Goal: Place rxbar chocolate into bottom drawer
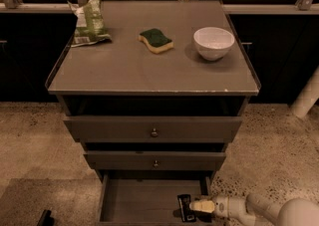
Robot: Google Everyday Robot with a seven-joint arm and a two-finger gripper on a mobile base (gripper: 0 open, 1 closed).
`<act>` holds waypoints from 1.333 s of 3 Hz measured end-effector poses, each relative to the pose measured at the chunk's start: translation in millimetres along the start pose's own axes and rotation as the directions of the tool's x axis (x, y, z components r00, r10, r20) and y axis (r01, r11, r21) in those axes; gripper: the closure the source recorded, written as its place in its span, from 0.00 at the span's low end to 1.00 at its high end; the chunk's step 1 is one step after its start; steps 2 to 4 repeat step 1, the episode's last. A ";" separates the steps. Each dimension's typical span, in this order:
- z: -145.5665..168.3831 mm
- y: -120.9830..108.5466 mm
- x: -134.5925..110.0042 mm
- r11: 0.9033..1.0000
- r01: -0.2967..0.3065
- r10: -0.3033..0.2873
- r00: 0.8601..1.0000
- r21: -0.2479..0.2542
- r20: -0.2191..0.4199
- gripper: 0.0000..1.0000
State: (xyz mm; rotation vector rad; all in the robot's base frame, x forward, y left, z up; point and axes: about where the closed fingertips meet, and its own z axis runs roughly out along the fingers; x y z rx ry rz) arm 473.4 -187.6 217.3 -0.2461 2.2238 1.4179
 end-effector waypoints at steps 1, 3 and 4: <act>0.0 0.0 0.0 1.000 0.000 0.000 1.000 0.000 0.000 0.00; 0.0 0.0 0.0 1.000 0.000 0.000 1.000 0.000 0.000 0.00; 0.0 0.0 0.0 1.000 0.000 0.000 1.000 0.000 0.000 0.00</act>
Offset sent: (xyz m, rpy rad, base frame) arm 0.0000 0.0000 0.0000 0.0000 0.0000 0.0000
